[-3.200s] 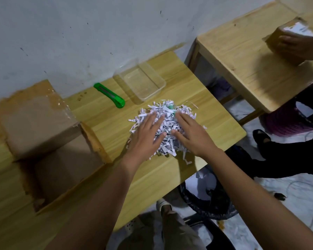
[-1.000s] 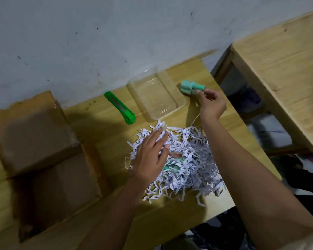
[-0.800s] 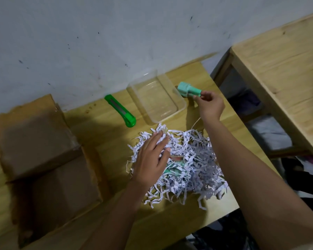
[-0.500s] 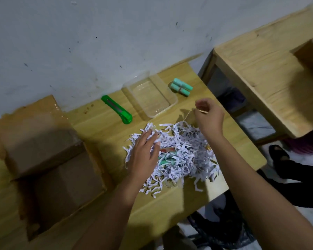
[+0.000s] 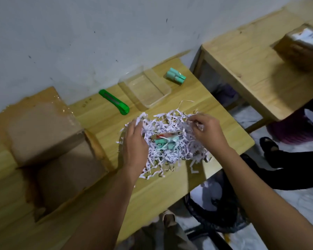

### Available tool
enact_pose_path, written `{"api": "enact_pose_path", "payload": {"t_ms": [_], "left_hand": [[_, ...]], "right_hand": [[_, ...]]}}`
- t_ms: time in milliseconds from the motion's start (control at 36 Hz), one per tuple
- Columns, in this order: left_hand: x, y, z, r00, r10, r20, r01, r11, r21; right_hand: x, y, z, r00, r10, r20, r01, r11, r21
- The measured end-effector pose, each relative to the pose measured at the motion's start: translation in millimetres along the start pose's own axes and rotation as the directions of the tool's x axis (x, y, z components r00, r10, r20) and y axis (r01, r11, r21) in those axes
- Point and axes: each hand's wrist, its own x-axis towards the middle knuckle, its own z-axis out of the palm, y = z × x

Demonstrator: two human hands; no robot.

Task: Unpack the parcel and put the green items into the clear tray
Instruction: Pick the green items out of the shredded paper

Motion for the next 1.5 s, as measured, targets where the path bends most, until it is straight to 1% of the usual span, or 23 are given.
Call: {"api": "enact_pose_path", "payload": {"t_ms": [56,83,139,194,222,278,361,444,528,639,722,833,889,1000,1056,1139,1222,1278,1417,1500], "left_hand": [[-4,6,-2,0.996,0.092,0.003,-0.091,0.995,-0.028],[-6,7,-1,0.988,0.152,0.034,-0.150,0.988,-0.041],[-12,2,4,0.960,0.248,0.129,-0.248,0.969,-0.021],[-16,-8,10,0.937,0.275,0.216,-0.296,0.953,0.069],[-17,-13,13,0.930,0.265,0.252,-0.301,0.946,0.116],[-20,-21,15,0.926,0.231,0.299,-0.298,0.933,0.200],[-25,-27,14,0.935,0.175,0.308,-0.265,0.923,0.280],[-26,-27,12,0.946,0.133,0.295,-0.226,0.924,0.308],[-25,-25,13,0.945,0.113,0.308,-0.211,0.928,0.308],[-24,-23,12,0.940,0.103,0.324,-0.209,0.928,0.309],[-22,-22,11,0.939,0.103,0.328,-0.210,0.927,0.312],[-22,-24,10,0.942,0.119,0.315,-0.221,0.925,0.309],[-23,-25,9,0.942,0.123,0.313,-0.222,0.927,0.302],[-22,-26,9,0.941,0.120,0.318,-0.222,0.926,0.307],[-22,-26,9,0.942,0.116,0.316,-0.219,0.924,0.312],[-21,-26,9,0.940,0.118,0.320,-0.224,0.921,0.320],[-21,-24,8,0.938,0.110,0.328,-0.217,0.925,0.311],[-20,-23,8,0.938,0.105,0.330,-0.213,0.927,0.309],[-19,-21,9,0.934,0.093,0.346,-0.209,0.926,0.315],[-18,-21,8,0.930,0.093,0.356,-0.218,0.918,0.331]], "right_hand": [[-3,-10,0,0.998,-0.052,-0.019,0.053,0.998,0.031],[-4,-16,3,0.996,-0.086,0.008,0.086,0.995,0.046],[-7,-26,13,0.976,-0.183,0.120,0.179,0.983,0.051],[-10,-28,23,0.936,-0.255,0.243,0.256,0.966,0.026],[-12,-26,26,0.924,-0.258,0.282,0.265,0.964,0.012],[-18,-16,26,0.928,-0.223,0.300,0.232,0.973,0.006],[-30,-3,15,0.956,-0.100,0.277,0.105,0.995,-0.002],[-36,9,6,0.969,0.022,0.245,-0.016,1.000,-0.026],[-37,9,-1,0.973,0.071,0.219,-0.071,0.997,-0.007],[-33,-5,-1,0.986,0.028,0.166,-0.038,0.997,0.061],[-25,-22,10,0.985,-0.058,0.162,0.051,0.997,0.049],[-15,-42,33,0.947,-0.174,0.270,0.189,0.982,-0.031],[-14,-47,42,0.923,-0.203,0.327,0.242,0.967,-0.083],[-11,-49,51,0.896,-0.135,0.423,0.248,0.942,-0.226],[-10,-47,52,0.908,-0.112,0.404,0.235,0.934,-0.269],[-10,-47,48,0.949,-0.093,0.302,0.176,0.950,-0.257],[-10,-53,37,0.984,-0.036,0.173,0.062,0.988,-0.143],[-9,-57,29,0.993,-0.012,0.115,0.022,0.996,-0.085],[-8,-63,13,0.998,0.068,-0.011,-0.067,0.996,0.055],[-5,-64,4,0.990,0.108,-0.086,-0.095,0.985,0.142]]}}
